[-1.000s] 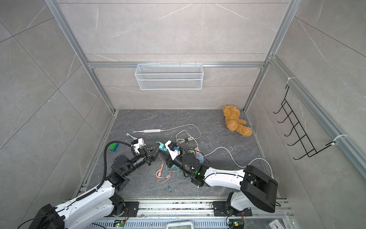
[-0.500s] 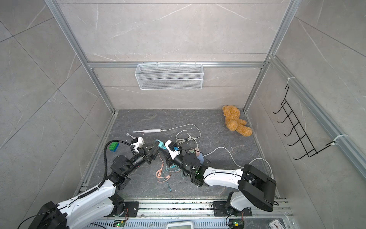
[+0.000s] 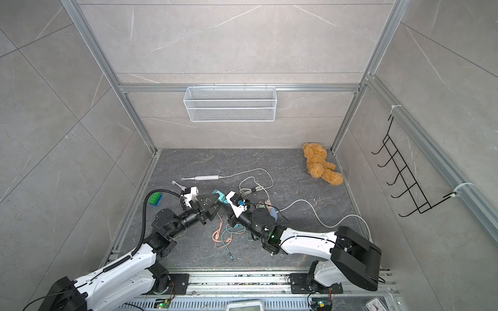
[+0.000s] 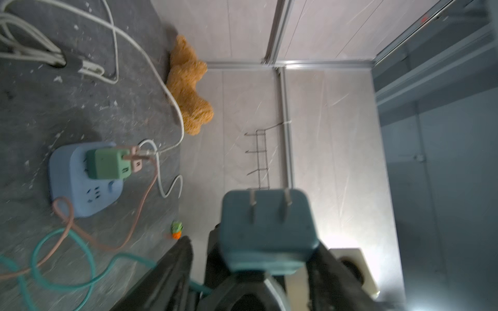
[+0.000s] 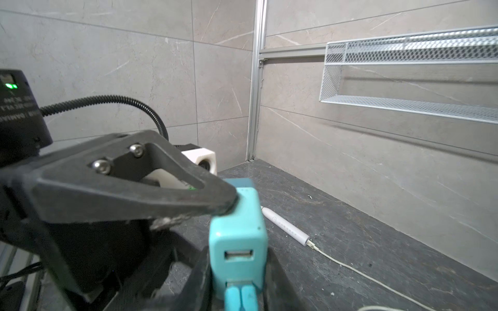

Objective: Charge the electric toothbrush
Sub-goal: Insert the plug into the socket.

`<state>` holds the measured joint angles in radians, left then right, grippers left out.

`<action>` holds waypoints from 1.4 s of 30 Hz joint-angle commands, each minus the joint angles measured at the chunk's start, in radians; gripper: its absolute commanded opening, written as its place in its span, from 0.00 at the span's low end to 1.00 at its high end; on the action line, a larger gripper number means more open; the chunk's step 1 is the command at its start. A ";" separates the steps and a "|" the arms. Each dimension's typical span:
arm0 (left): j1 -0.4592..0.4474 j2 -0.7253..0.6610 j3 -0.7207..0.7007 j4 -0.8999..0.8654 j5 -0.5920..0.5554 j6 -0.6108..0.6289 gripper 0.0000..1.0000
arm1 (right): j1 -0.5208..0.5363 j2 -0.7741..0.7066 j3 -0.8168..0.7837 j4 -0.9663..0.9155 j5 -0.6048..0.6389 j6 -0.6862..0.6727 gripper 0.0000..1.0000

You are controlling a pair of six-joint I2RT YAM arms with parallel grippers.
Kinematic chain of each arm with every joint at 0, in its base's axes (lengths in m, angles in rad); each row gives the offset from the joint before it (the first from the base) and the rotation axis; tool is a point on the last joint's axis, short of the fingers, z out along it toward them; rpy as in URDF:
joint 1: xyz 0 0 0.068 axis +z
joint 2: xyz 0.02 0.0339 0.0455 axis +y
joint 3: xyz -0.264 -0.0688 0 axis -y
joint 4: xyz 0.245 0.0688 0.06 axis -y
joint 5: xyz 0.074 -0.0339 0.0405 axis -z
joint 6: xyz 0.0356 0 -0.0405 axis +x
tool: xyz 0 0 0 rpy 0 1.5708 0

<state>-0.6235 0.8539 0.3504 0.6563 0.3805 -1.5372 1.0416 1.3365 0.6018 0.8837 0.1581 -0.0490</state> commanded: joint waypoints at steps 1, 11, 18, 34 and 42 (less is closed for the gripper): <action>0.024 -0.086 0.111 -0.324 0.072 0.186 0.92 | 0.001 -0.155 -0.006 -0.201 0.115 0.093 0.00; 0.047 -0.115 0.390 -1.051 -0.316 0.698 0.99 | 0.001 -0.520 0.240 -1.466 0.308 0.502 0.00; 0.055 -0.050 0.401 -1.144 -0.477 0.707 0.99 | -0.001 -0.392 0.465 -1.975 0.180 0.651 0.00; 0.082 -0.031 0.361 -1.151 -0.485 0.759 0.99 | -0.307 -0.013 0.480 -1.815 -0.225 0.370 0.00; 0.082 -0.055 0.332 -1.153 -0.492 0.763 0.99 | -0.359 0.107 0.557 -1.826 -0.196 0.314 0.00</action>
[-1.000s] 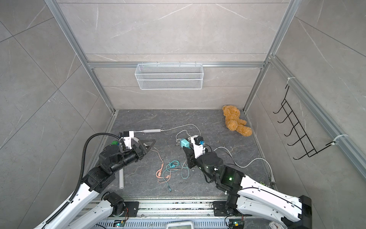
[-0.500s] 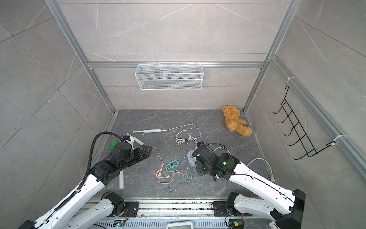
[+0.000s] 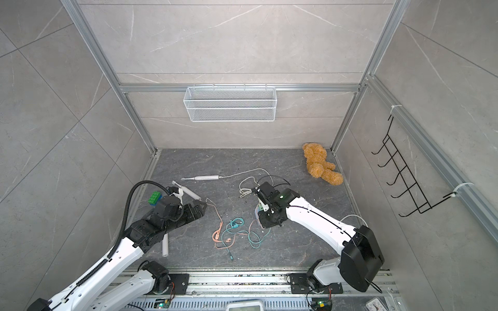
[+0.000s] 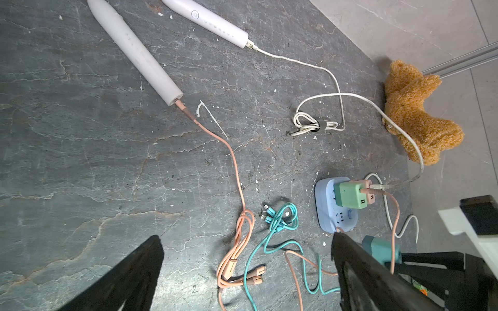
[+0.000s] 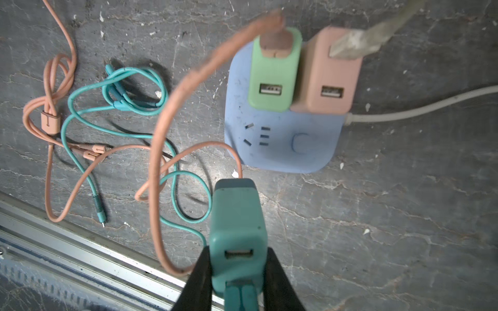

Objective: Charge the electric toothbrush
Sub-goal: Insert the plug into the socket.

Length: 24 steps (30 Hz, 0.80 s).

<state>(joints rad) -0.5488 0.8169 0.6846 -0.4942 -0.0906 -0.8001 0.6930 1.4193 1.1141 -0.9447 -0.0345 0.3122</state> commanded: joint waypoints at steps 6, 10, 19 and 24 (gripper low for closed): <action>0.010 -0.007 -0.006 0.008 -0.009 0.029 0.99 | -0.018 0.096 0.080 -0.025 -0.009 -0.059 0.00; 0.010 -0.007 -0.008 0.012 -0.002 0.028 0.99 | -0.023 0.119 0.103 -0.055 0.029 -0.059 0.00; 0.011 -0.010 -0.017 0.018 0.003 0.028 0.99 | -0.024 0.159 0.122 -0.038 0.098 -0.042 0.00; 0.013 -0.015 -0.013 0.013 0.004 0.032 0.99 | -0.027 0.187 0.123 -0.018 0.109 -0.032 0.00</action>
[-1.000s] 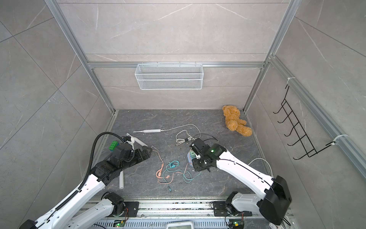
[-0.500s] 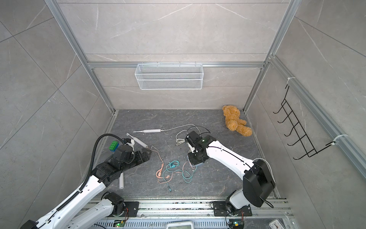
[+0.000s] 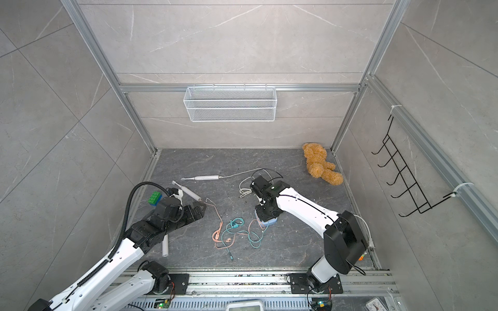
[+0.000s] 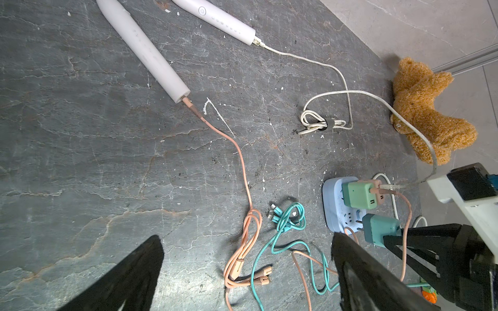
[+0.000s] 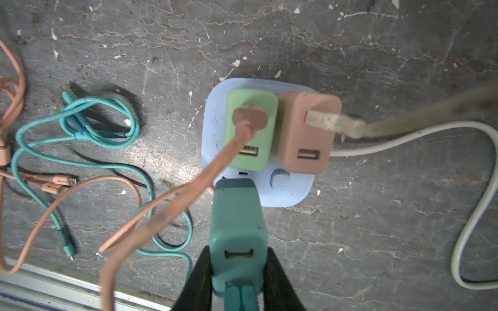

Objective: Charge the electric toothbrush
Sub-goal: Insert the plug into the socket.

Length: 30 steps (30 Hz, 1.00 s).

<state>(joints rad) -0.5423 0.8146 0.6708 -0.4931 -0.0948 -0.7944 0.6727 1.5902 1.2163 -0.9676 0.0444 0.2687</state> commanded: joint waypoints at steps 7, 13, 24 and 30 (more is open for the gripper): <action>0.006 -0.025 -0.004 0.002 0.001 0.024 0.99 | -0.016 0.068 0.028 0.015 0.048 0.018 0.00; 0.006 -0.024 -0.007 0.005 -0.002 0.022 0.99 | -0.018 0.088 0.010 0.026 0.078 0.035 0.00; 0.006 -0.015 -0.004 0.009 0.010 0.025 0.99 | -0.023 0.188 0.012 0.014 0.104 0.052 0.00; 0.006 -0.006 -0.001 0.001 0.013 0.025 0.99 | -0.030 0.135 0.061 -0.009 0.070 0.074 0.00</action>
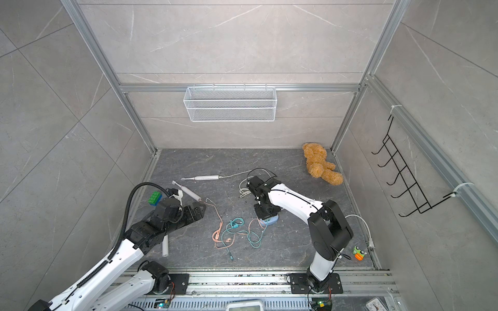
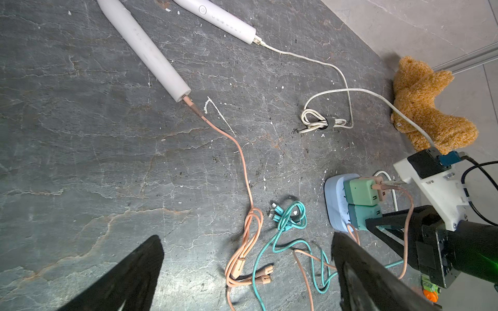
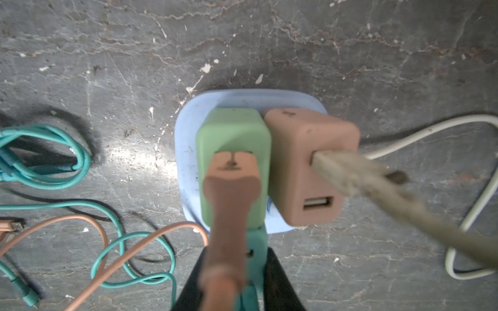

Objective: Charge the electric toothbrush
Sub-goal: Insert the plug into the socket.

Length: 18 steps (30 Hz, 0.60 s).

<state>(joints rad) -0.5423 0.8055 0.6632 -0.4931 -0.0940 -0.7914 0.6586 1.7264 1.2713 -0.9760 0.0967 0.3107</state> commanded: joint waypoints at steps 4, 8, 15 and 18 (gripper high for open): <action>0.009 0.001 0.020 -0.014 -0.006 0.020 0.99 | -0.016 -0.117 0.090 -0.049 0.067 0.023 0.34; 0.013 -0.001 0.031 -0.027 -0.010 0.019 0.99 | -0.017 -0.185 0.133 -0.094 0.092 -0.011 0.47; 0.019 -0.010 0.056 -0.074 -0.050 0.016 0.99 | -0.016 -0.291 0.120 -0.090 -0.028 -0.065 0.55; 0.029 -0.014 0.062 -0.100 -0.077 0.004 0.99 | -0.004 -0.348 0.132 -0.055 -0.123 -0.100 0.57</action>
<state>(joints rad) -0.5262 0.8036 0.6788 -0.5514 -0.1253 -0.7921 0.6426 1.4452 1.3964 -1.0451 0.0734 0.2619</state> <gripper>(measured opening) 0.994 0.568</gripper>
